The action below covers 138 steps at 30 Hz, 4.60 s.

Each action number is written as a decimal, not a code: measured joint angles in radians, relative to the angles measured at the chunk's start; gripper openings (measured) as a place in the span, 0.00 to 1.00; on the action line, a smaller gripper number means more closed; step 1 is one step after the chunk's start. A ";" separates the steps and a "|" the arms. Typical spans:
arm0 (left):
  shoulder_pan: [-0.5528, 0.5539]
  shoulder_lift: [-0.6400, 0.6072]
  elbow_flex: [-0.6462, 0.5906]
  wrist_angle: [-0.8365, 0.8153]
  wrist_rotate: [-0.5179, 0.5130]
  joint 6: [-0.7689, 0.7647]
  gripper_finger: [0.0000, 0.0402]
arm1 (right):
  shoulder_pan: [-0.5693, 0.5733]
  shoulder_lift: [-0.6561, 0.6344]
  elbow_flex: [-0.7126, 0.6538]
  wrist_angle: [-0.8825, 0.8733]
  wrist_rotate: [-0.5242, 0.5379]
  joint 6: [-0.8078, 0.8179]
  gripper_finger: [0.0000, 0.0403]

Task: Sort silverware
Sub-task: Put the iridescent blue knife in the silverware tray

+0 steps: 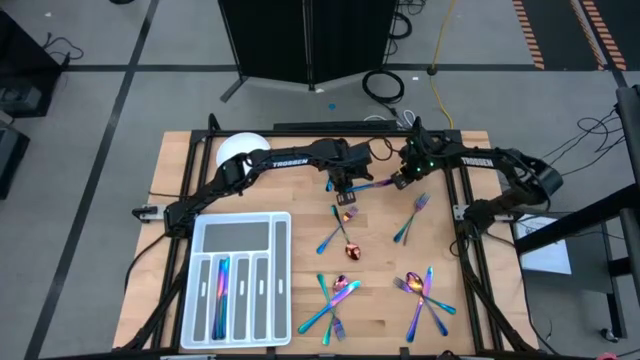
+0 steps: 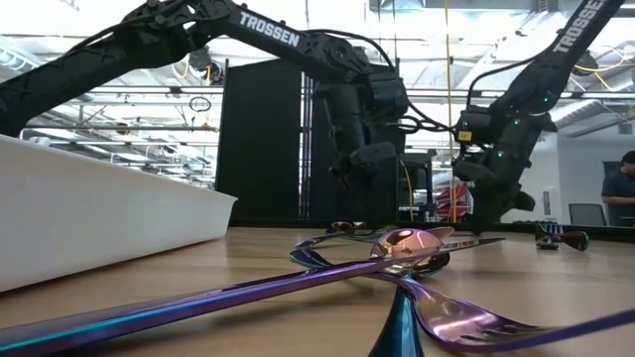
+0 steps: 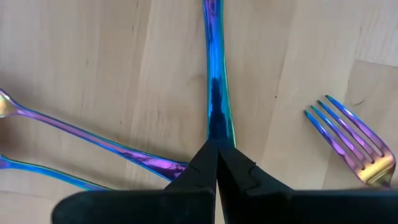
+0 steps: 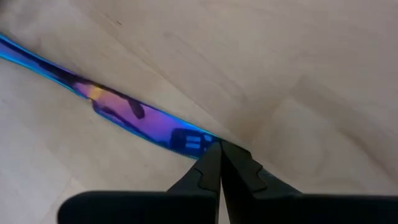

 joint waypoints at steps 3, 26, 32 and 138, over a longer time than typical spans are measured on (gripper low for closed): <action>0.000 0.000 0.000 0.001 0.000 0.018 0.00 | 0.001 0.007 0.000 -0.005 0.004 -0.003 0.00; -0.010 0.007 -0.017 0.029 0.004 0.138 0.49 | 0.018 0.014 0.002 -0.029 0.031 -0.053 0.00; -0.006 0.019 -0.033 0.005 0.028 0.151 0.52 | 0.018 0.015 0.002 -0.030 0.030 -0.054 0.00; -0.048 -0.010 0.002 0.067 0.061 -0.025 0.29 | 0.225 -0.409 -0.230 0.238 0.156 0.141 0.01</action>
